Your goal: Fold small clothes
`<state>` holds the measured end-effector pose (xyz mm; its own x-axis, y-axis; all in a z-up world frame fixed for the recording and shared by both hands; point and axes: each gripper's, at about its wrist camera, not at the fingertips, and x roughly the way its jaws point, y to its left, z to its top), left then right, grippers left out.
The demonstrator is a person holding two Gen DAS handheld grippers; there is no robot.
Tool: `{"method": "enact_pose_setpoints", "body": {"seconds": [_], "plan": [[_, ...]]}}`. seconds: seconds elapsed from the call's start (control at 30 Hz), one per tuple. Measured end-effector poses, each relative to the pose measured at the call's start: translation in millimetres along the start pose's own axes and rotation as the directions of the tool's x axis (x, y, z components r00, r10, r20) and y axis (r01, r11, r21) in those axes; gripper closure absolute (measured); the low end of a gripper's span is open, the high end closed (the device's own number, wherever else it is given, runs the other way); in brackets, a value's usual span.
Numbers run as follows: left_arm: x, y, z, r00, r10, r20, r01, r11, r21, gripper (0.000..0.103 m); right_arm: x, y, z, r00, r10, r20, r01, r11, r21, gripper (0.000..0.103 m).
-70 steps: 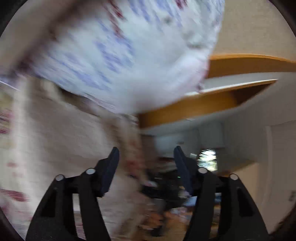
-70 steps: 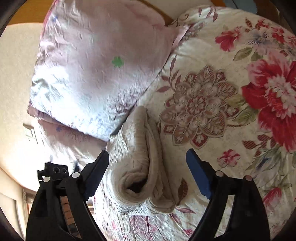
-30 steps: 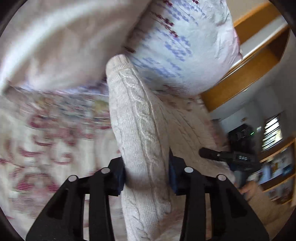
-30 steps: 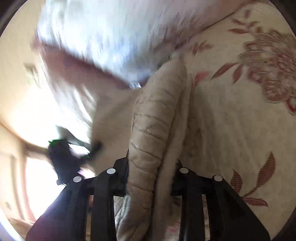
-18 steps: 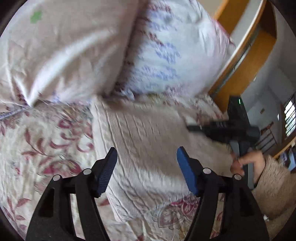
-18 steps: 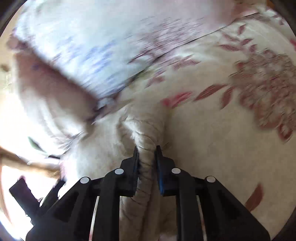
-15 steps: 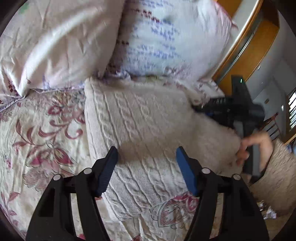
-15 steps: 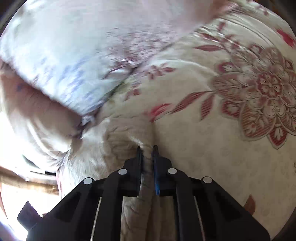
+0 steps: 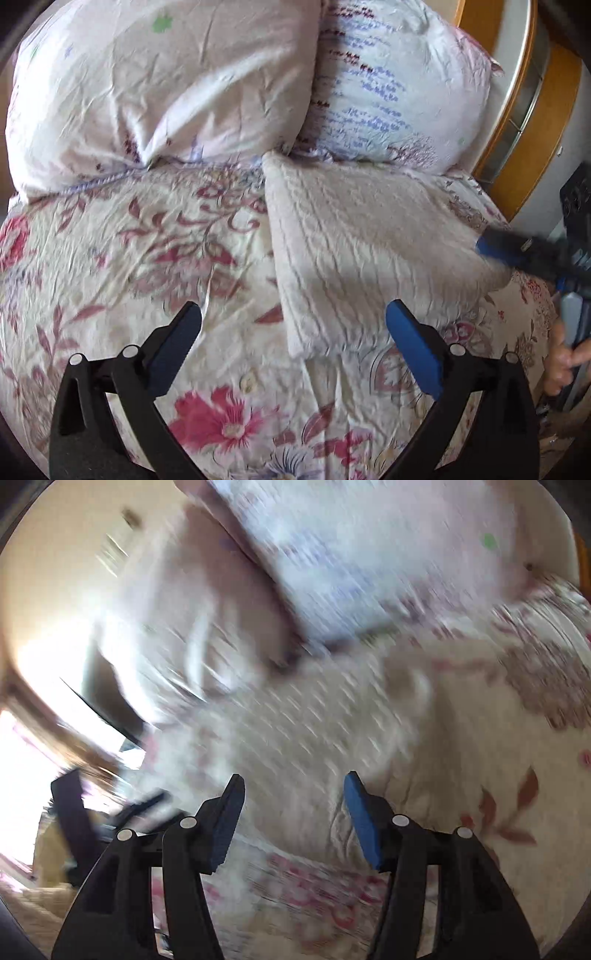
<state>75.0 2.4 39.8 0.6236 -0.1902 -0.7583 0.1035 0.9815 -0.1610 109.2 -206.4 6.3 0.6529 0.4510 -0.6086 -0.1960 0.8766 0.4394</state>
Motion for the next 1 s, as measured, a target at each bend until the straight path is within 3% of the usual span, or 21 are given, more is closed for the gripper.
{"method": "enact_pose_setpoints", "body": {"seconds": [0.03,0.07,0.13,0.2,0.27,0.33,0.37,0.53,0.73,1.0], "plan": [[3,0,-4,1.000,0.008,-0.016,-0.009,1.000,-0.005,0.003,17,-9,-10,0.993,-0.104,-0.057,0.105,0.995,0.000,0.055],[7,0,-9,0.999,0.010,-0.036,-0.010,1.000,-0.011,0.003,23,-13,-13,0.988,-0.143,-0.059,0.144,0.990,0.007,0.060],[14,-1,-16,0.998,0.017,-0.058,-0.017,1.000,-0.014,0.003,10,-11,-14,0.982,-0.190,-0.006,0.190,0.982,0.005,0.059],[21,-4,-20,0.997,0.019,-0.069,-0.021,1.000,-0.016,0.003,-2,-3,-16,0.970,-0.239,0.044,0.241,0.970,-0.033,0.048],[24,-6,-24,0.997,0.034,-0.074,-0.035,0.999,-0.011,0.003,-16,6,-27,0.948,-0.297,0.115,0.306,0.950,-0.066,0.019],[28,-9,-28,0.995,0.054,-0.082,-0.054,0.999,0.002,0.003,-22,9,-45,0.906,-0.396,0.151,0.410,0.909,-0.072,0.017],[30,-10,-30,0.995,0.058,-0.085,-0.057,0.998,0.007,0.003,-22,9,-51,0.897,-0.417,0.147,0.429,0.901,-0.067,0.016],[36,-11,-36,0.993,0.078,-0.093,-0.077,0.997,0.007,0.002,3,7,-79,0.904,-0.428,0.002,0.427,0.900,-0.089,0.015],[42,-21,-41,0.986,0.142,-0.083,-0.134,0.987,0.091,0.002,24,18,-73,0.879,-0.476,0.003,0.471,0.870,-0.148,0.002],[44,-21,-41,0.987,0.143,-0.078,-0.135,0.986,0.103,0.002,25,18,-77,0.877,-0.479,0.035,0.479,0.868,-0.131,0.001]]}}
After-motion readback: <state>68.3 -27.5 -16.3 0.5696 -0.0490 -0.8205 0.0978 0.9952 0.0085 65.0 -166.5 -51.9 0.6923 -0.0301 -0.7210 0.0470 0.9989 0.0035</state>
